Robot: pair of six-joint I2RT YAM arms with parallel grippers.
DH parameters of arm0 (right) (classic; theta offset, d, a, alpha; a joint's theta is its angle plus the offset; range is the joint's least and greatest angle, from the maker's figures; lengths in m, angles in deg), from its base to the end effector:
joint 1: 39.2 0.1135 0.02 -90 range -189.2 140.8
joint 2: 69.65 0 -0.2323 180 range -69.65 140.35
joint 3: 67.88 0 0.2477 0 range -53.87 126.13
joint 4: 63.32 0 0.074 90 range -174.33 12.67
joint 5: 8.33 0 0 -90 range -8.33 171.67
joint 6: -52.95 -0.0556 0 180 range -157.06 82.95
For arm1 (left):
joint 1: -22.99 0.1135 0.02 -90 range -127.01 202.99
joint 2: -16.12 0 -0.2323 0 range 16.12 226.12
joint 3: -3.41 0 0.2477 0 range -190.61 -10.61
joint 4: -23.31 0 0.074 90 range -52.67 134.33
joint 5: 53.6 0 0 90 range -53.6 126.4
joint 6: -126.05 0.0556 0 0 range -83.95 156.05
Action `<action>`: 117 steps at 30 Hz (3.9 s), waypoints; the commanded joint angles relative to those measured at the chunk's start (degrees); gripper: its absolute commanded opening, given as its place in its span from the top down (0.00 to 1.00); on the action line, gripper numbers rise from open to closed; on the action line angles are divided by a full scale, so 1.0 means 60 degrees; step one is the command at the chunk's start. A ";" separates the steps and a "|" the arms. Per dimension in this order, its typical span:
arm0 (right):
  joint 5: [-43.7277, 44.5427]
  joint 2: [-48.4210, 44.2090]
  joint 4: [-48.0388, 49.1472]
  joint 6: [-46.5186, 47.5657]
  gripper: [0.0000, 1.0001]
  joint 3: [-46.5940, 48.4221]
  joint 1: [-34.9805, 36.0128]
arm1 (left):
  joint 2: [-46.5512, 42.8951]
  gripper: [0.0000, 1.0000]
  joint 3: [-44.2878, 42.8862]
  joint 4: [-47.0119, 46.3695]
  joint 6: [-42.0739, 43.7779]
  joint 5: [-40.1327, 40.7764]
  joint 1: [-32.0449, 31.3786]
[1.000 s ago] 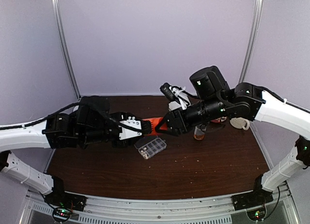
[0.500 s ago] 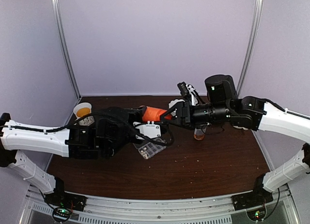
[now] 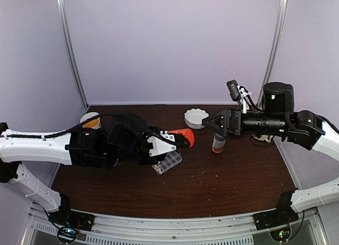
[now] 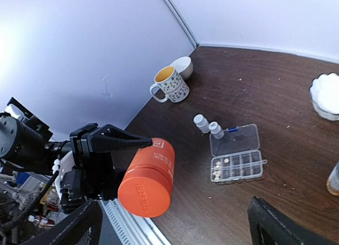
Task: Sort the pills into containers
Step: Screw the lid of the pill bottle onto the pill bottle, then pass from the left arm to the right, then place the pill bottle at the center of the board.
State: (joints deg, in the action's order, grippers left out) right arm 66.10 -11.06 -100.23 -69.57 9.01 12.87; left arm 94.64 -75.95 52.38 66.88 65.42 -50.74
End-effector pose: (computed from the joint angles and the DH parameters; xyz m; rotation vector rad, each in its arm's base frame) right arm 0.1450 0.2103 0.3488 -0.5547 2.0158 1.2164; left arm 0.1182 -0.3087 0.2868 1.3745 1.4494 0.0437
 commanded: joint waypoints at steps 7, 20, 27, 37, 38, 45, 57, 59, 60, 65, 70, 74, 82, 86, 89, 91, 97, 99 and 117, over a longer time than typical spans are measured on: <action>0.3984 -0.1094 -0.1284 0.4659 0.00 0.0239 -0.0003 | -0.0206 1.00 -0.0739 0.1172 -0.2666 -0.5828 0.0702; -0.0590 -0.0596 -0.3470 0.9003 0.02 0.1286 0.1111 | 0.0253 1.00 -0.1283 0.1873 -0.3123 -0.9991 0.1369; -0.1170 -0.0126 -0.3541 0.9272 0.05 0.1858 0.1755 | 0.0808 1.00 -0.1963 0.2824 -0.2898 -1.0303 0.1377; -0.0977 0.1197 -0.4026 0.9458 0.09 0.2692 0.2586 | 0.1029 1.00 -0.2248 0.3091 -0.2882 -1.0431 0.1378; -0.0997 0.1278 -0.4051 0.9469 0.10 0.2724 0.2620 | 0.1028 1.00 -0.2257 0.3095 -0.2892 -1.0430 0.1376; -0.0900 0.1579 -0.4334 0.9476 0.16 0.2948 0.2804 | 0.1067 1.00 -0.2366 0.3234 -0.2845 -1.0426 0.1380; -0.0690 0.1668 -0.4217 0.9406 0.38 0.2858 0.2879 | 0.1087 1.00 -0.2453 0.3249 -0.2861 -1.0320 0.1380; -0.0680 0.1689 -0.4204 0.9376 0.34 0.2862 0.2902 | 0.1090 1.00 -0.2476 0.3263 -0.2853 -1.0314 0.1384; -0.0685 0.1710 -0.4211 0.9374 0.32 0.2858 0.2896 | 0.1091 1.00 -0.2483 0.3263 -0.2853 -1.0320 0.1389; -0.0739 0.1733 -0.4215 0.9388 0.34 0.2859 0.2914 | 0.1133 1.00 -0.2480 0.3285 -0.2853 -1.0316 0.1377; -0.0690 0.1760 -0.4146 0.9271 0.52 0.2857 0.2910 | 0.1181 1.00 -0.2505 0.3336 -0.2853 -1.0254 0.1377; -0.0563 0.1736 -0.3901 0.8687 0.62 0.2705 0.2916 | 0.1196 1.00 -0.2528 0.3366 -0.2871 -0.9915 0.1384; -0.0005 0.1485 -0.2953 0.6700 0.64 0.2112 0.2894 | 0.1102 1.00 -0.2498 0.3366 -0.2982 -0.8553 0.1385; -0.0026 0.1295 -0.2754 0.6547 0.64 0.1813 0.2893 | 0.1127 1.00 -0.2498 0.3287 -0.2995 -0.8548 0.1380; 0.0006 0.1259 -0.2747 0.6530 0.65 0.1771 0.2899 | 0.1151 1.00 -0.2527 0.3264 -0.2999 -0.8484 0.1376; 0.0021 0.1313 -0.2827 0.6544 0.65 0.1831 0.2901 | 0.1086 0.96 -0.2488 0.3185 -0.3055 -0.8276 0.1376; 0.0536 0.1207 -0.3309 0.6872 0.64 0.1583 0.2879 | 0.0463 0.39 -0.1771 0.2321 -0.3411 -0.7762 0.1418; 0.0726 0.0997 -0.3367 0.6898 0.64 0.1276 0.2809 | 0.0160 0.23 -0.1453 0.2003 -0.3661 -0.7538 0.1575; 0.2917 0.1432 -0.5067 0.4235 0.62 -0.0362 -0.1345 | -0.1045 0.02 -0.0114 0.1723 -0.4544 -0.4729 0.2248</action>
State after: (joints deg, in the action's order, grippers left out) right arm 78.36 -1.86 -128.08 -39.47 7.85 9.37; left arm 88.80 -77.65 64.86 41.59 30.69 -37.43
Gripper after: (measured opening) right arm 0.539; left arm 0.975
